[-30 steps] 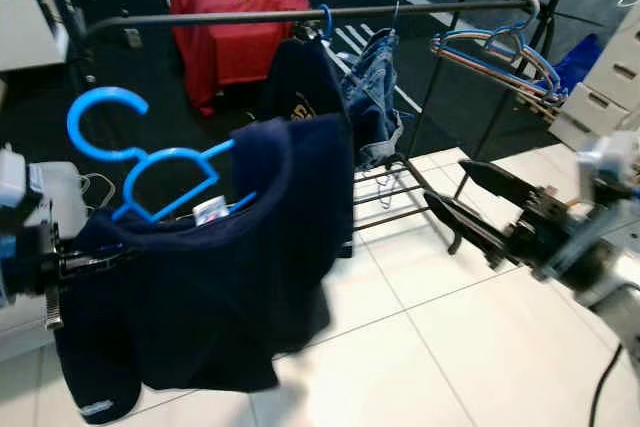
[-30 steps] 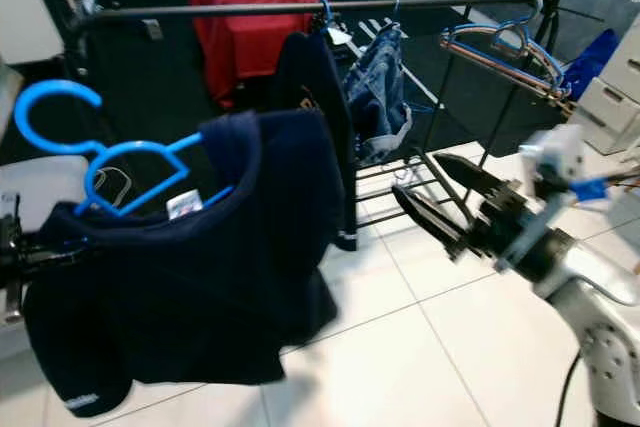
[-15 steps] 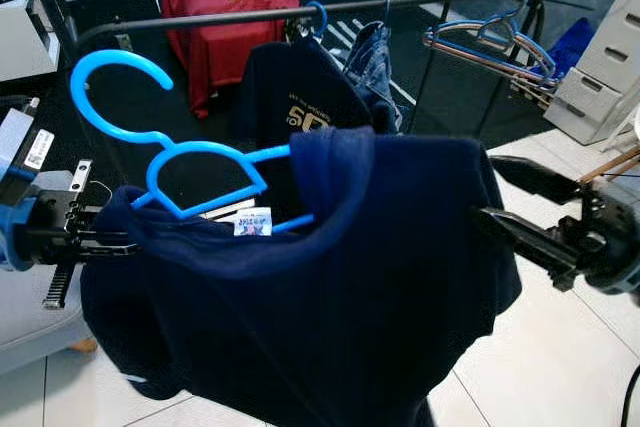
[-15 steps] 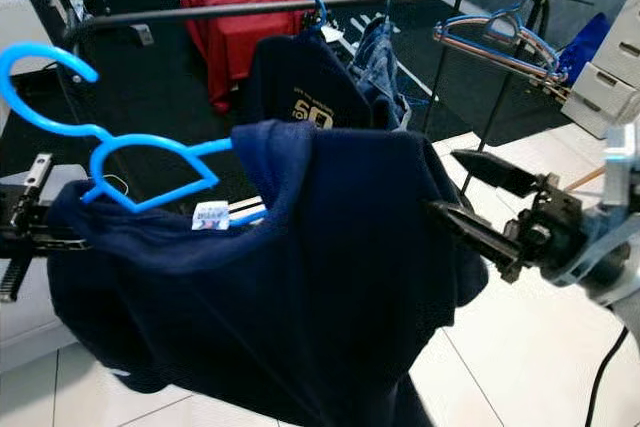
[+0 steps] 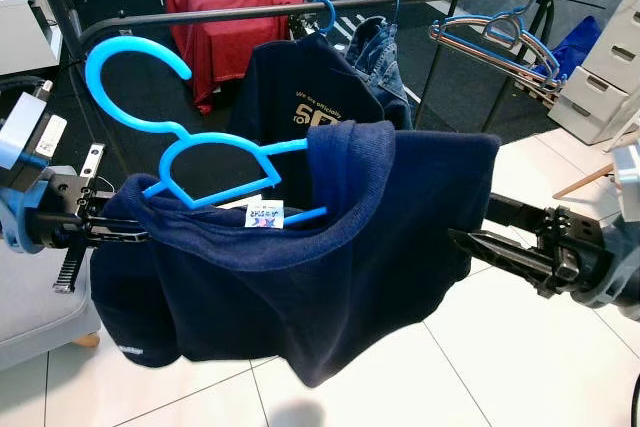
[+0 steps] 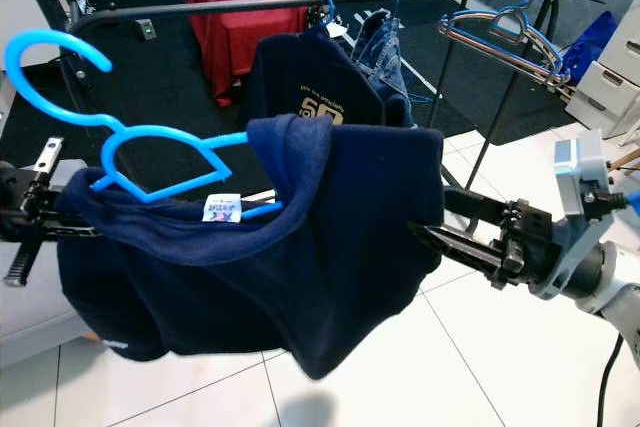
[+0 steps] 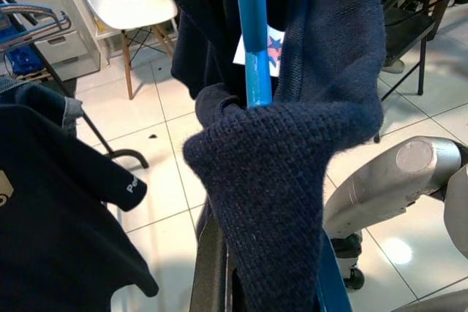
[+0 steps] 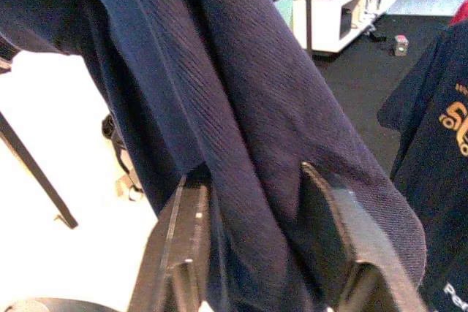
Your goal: Hang hanger
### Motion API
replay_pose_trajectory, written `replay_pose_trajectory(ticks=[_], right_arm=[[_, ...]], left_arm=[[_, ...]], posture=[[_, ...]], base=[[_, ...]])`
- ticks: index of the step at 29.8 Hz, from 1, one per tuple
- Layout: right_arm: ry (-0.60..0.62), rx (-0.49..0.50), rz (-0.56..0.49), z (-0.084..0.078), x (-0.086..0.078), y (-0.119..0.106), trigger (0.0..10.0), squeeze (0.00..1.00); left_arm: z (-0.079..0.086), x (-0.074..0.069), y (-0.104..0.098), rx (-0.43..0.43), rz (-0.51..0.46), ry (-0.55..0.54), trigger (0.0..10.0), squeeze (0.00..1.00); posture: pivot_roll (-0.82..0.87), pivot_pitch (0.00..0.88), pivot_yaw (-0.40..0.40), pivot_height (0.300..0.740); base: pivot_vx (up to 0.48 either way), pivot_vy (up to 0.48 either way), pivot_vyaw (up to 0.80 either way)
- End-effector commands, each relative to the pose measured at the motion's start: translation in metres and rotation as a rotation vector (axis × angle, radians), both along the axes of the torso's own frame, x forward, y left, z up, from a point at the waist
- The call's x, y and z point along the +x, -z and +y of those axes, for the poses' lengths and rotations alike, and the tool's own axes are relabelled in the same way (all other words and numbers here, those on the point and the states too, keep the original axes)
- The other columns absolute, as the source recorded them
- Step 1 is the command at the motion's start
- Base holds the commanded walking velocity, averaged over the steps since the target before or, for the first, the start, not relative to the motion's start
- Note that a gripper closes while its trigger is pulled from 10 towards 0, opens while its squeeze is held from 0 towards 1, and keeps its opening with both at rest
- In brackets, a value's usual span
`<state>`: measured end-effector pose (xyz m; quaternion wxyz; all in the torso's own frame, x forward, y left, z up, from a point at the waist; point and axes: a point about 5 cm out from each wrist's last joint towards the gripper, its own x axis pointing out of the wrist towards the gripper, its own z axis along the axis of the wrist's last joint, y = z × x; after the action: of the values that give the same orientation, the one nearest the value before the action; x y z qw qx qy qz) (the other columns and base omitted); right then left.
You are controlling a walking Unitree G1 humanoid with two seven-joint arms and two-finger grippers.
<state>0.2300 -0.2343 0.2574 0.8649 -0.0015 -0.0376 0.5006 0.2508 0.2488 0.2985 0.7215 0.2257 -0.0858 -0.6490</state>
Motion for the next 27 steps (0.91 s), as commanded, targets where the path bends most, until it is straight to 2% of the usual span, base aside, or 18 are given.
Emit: replay_pose_trajectory(ticks=[1, 8, 14, 17, 18, 19, 21, 23, 24, 25, 26, 27], right_arm=[[0.002, -0.024, 0.019, 0.0, 0.001, 0.003, 0.0, 0.0], [-0.024, -0.004, -0.014, 0.002, 0.0, -0.004, 0.0, 0.0], [-0.016, 0.022, -0.065, 0.002, 0.001, -0.014, 0.0, 0.0], [0.142, 0.056, -0.147, -0.014, 0.01, -0.026, 0.0, 0.0], [0.142, 0.056, -0.147, -0.014, 0.01, -0.026, 0.0, 0.0], [0.244, 0.092, -0.18, -0.026, 0.017, -0.032, 0.0, 0.0], [0.244, 0.092, -0.18, -0.026, 0.017, -0.032, 0.0, 0.0], [0.503, 0.208, -0.246, -0.058, 0.03, -0.048, 0.0, 0.0], [0.503, 0.208, -0.246, -0.058, 0.03, -0.048, 0.0, 0.0], [0.594, 0.256, -0.267, -0.07, 0.032, -0.054, 0.0, 0.0], [0.594, 0.256, -0.267, -0.07, 0.032, -0.054, 0.0, 0.0], [0.73, 0.307, -0.284, -0.085, 0.036, -0.06, 0.0, 0.0]], left_arm=[[0.001, -0.003, -0.009, -0.004, -0.038, 0.034, 10.0, 0.0], [-0.004, -0.004, -0.01, -0.012, -0.04, 0.061, 10.0, 0.0], [-0.002, 0.006, -0.004, -0.008, -0.038, 0.01, 10.0, 0.0], [0.011, 0.013, 0.002, -0.02, -0.011, -0.065, 10.0, 0.0], [0.011, 0.013, 0.002, -0.02, -0.011, -0.065, 10.0, 0.0], [0.016, 0.016, 0.006, -0.014, 0.002, -0.1, 10.0, 0.0], [0.016, 0.016, 0.006, -0.014, 0.002, -0.1, 10.0, 0.0], [0.028, 0.024, 0.02, 0.023, 0.026, -0.206, 10.0, 0.0], [0.028, 0.024, 0.02, 0.023, 0.026, -0.206, 10.0, 0.0], [0.032, 0.027, 0.025, 0.04, 0.029, -0.255, 10.0, 0.0], [0.032, 0.027, 0.025, 0.04, 0.029, -0.255, 10.0, 0.0], [0.037, 0.03, 0.028, 0.044, 0.022, -0.309, 10.0, 0.0]], posture=[[-0.01, 0.086, -0.017, 0.74], [-0.02, 0.091, -0.017, 0.74], [-0.02, 0.093, -0.014, 0.74], [-0.02, 0.096, -0.011, 0.74], [-0.02, 0.096, -0.011, 0.74], [-0.02, 0.097, -0.01, 0.74], [-0.02, 0.097, -0.01, 0.74], [-0.02, 0.099, -0.009, 0.74], [-0.02, 0.099, -0.009, 0.74], [-0.02, 0.099, -0.009, 0.74], [-0.02, 0.099, -0.009, 0.74], [-0.02, 0.102, -0.009, 0.74]], base=[[0.0, 0.0, 0.0], [0.0, 0.0, 0.0], [0.0, 0.0, 0.0], [0.0, 0.0, 0.0], [0.0, 0.0, 0.0], [0.0, 0.0, 0.0], [0.0, 0.0, 0.0], [0.0, 0.0, 0.0], [0.0, 0.0, 0.0], [0.0, 0.0, 0.0], [0.0, 0.0, 0.0], [0.0, 0.0, 0.0]])
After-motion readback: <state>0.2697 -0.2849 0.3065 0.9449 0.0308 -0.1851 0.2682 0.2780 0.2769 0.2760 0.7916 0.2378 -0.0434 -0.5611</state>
